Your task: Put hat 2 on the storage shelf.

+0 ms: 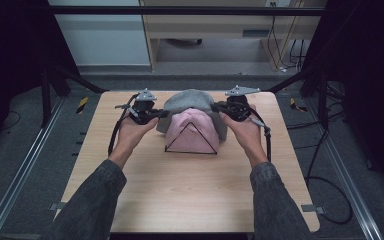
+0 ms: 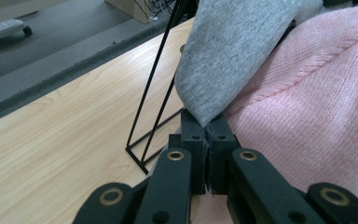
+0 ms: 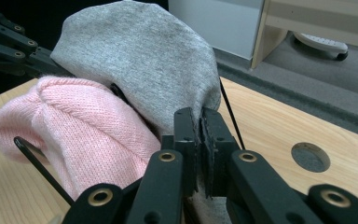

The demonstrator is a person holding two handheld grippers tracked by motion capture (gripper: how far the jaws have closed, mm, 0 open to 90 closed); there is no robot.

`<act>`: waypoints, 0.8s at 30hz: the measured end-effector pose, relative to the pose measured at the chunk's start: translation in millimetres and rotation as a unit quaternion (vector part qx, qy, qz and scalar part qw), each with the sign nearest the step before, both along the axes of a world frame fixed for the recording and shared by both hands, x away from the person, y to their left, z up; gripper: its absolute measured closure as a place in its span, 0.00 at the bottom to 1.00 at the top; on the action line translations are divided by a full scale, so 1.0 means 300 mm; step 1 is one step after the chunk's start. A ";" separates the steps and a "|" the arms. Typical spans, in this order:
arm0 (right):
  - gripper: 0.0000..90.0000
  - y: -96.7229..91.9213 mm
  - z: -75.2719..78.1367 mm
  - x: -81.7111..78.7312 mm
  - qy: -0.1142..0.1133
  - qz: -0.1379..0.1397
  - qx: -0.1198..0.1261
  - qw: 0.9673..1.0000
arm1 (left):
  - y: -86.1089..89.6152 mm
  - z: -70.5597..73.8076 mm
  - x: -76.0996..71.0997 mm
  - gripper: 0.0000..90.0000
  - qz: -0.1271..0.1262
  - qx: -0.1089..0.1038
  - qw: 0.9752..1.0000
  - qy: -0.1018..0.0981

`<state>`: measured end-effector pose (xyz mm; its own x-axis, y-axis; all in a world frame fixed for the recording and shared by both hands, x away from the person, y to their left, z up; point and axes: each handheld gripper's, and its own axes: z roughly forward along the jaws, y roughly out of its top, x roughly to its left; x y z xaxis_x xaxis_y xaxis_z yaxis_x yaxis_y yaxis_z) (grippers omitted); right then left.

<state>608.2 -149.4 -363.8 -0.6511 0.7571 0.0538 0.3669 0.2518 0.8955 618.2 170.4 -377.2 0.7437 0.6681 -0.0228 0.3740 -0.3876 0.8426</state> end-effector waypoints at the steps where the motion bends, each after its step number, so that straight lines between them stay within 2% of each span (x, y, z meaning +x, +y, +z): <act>1: 0.96 0.001 -0.002 0.000 0.001 0.001 -0.001 1.000 | 0.000 -0.003 -0.001 0.98 -0.001 0.002 1.000 0.002; 4: 0.95 0.006 -0.006 -0.006 0.001 0.002 -0.008 1.000 | -0.003 -0.013 -0.007 0.98 0.006 0.018 1.000 -0.004; 12: 0.95 0.015 -0.029 -0.015 0.004 0.003 -0.017 1.000 | -0.004 -0.050 -0.014 0.97 0.010 0.021 1.000 0.003; 20: 0.95 0.012 -0.049 -0.022 0.011 0.002 -0.023 1.000 | -0.009 -0.061 -0.012 0.98 0.015 0.034 0.999 0.011; 24: 0.96 0.010 -0.058 -0.024 0.013 -0.001 -0.025 1.000 | -0.012 -0.072 -0.013 0.97 0.018 0.031 0.999 0.016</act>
<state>600.9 -146.3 -381.2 -0.6482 0.7608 0.0326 0.3905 0.2954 0.8719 614.2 167.0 -398.9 0.7182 0.6958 -0.0033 0.4146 -0.4241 0.8051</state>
